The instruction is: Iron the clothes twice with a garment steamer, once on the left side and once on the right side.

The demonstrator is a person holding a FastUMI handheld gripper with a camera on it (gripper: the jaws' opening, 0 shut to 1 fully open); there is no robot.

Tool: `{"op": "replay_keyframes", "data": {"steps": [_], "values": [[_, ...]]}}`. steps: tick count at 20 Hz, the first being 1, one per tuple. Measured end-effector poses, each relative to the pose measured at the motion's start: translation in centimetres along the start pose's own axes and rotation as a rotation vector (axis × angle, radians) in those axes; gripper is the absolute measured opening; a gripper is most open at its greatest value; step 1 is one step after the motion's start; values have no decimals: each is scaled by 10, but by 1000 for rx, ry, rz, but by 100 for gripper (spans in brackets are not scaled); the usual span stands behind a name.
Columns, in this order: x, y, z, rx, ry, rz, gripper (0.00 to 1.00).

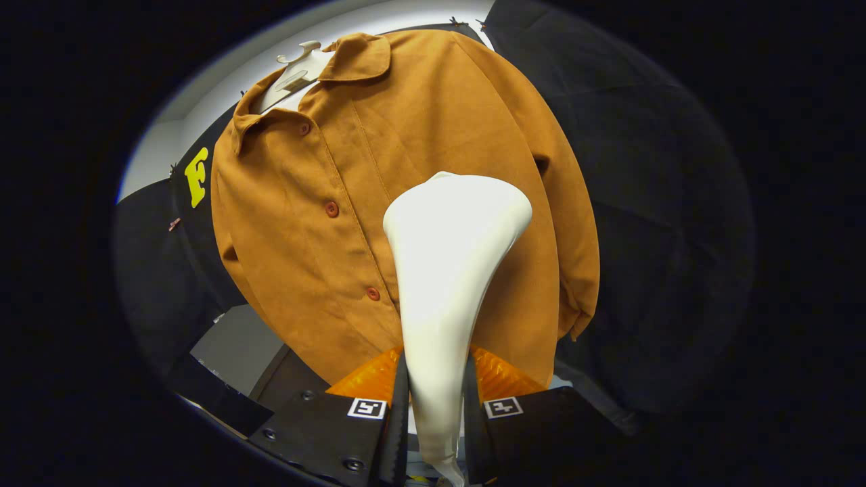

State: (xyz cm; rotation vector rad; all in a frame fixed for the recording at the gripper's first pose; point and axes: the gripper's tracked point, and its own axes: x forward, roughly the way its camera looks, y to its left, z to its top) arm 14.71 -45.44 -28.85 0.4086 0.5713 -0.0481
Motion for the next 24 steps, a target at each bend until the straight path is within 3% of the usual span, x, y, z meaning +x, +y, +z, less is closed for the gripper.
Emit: {"op": "replay_keyframes", "data": {"steps": [12,17,24], "values": [[-12,-22,-52,50,114,-103,38],[-49,10,-22,-22,11,-120,38],[-92,101,43,-179,-190,-62,38]]}}
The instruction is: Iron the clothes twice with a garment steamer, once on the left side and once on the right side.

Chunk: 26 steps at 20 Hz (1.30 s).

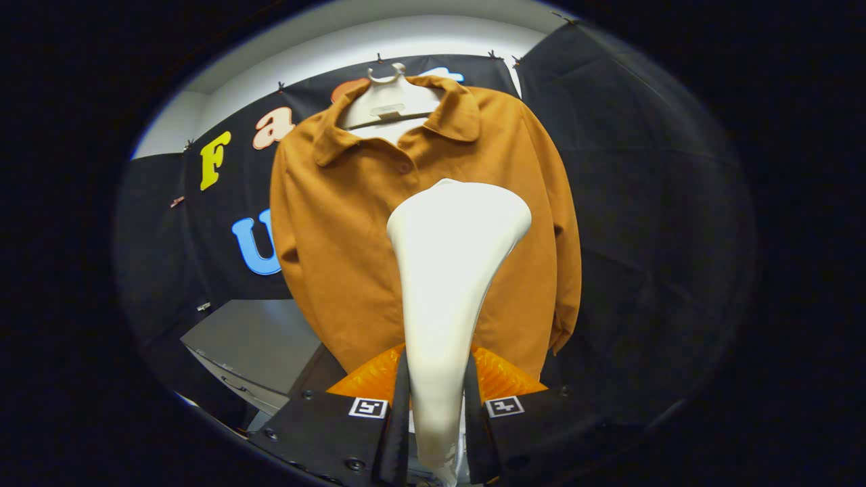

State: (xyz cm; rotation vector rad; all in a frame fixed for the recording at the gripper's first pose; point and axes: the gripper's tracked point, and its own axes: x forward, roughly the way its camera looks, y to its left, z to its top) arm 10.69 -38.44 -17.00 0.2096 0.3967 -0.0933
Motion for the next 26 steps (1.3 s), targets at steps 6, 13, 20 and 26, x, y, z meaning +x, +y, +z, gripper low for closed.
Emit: {"op": "replay_keyframes", "data": {"steps": [6,13,20,26], "values": [[-19,96,46,-67,-130,90,38],[-23,211,65,-69,-168,213,38],[-36,292,70,-64,-188,297,38],[-57,335,63,-91,-253,237,38]]}}
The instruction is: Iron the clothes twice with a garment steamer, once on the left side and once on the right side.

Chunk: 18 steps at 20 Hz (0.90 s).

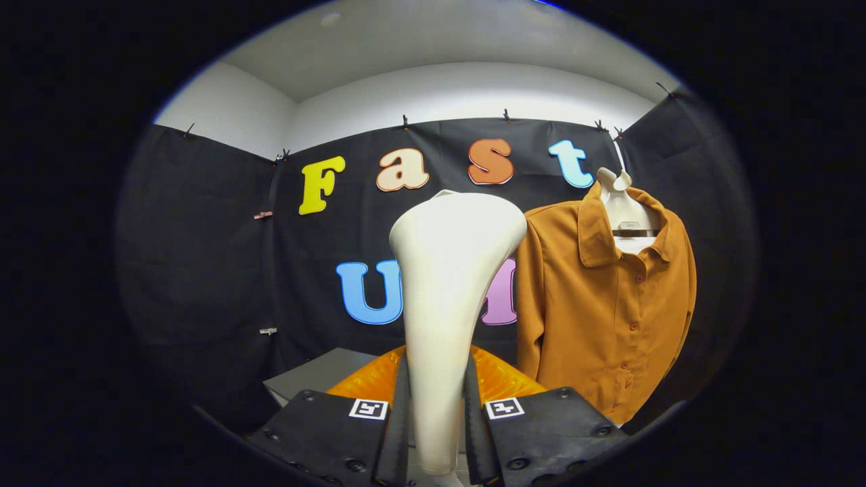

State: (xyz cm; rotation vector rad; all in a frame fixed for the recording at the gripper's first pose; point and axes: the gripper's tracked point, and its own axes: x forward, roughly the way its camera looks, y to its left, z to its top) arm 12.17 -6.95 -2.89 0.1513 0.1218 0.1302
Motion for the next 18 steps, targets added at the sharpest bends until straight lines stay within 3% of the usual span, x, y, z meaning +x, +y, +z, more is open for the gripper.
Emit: {"op": "replay_keyframes", "data": {"steps": [5,18], "values": [[-5,29,-7,-12,7,32,37],[-17,51,6,-32,-32,58,37]]}}
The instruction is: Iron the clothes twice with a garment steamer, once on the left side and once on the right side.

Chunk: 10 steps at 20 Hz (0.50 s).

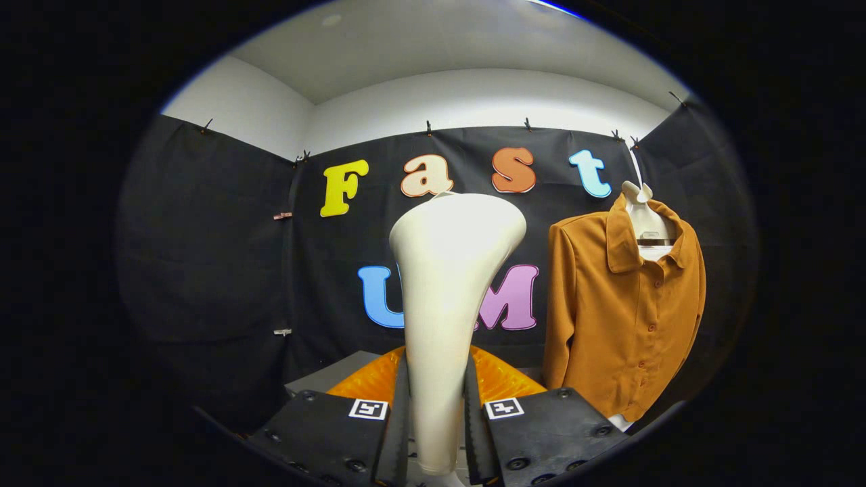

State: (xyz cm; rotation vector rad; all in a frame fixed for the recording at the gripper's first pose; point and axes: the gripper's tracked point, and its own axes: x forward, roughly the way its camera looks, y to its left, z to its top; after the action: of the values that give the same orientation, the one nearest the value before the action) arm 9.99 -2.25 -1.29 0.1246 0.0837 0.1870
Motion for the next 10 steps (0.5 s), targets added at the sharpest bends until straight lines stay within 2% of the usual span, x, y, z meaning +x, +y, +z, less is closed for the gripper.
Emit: {"op": "replay_keyframes", "data": {"steps": [10], "values": [[-3,7,6,-20,-29,20,37]]}}
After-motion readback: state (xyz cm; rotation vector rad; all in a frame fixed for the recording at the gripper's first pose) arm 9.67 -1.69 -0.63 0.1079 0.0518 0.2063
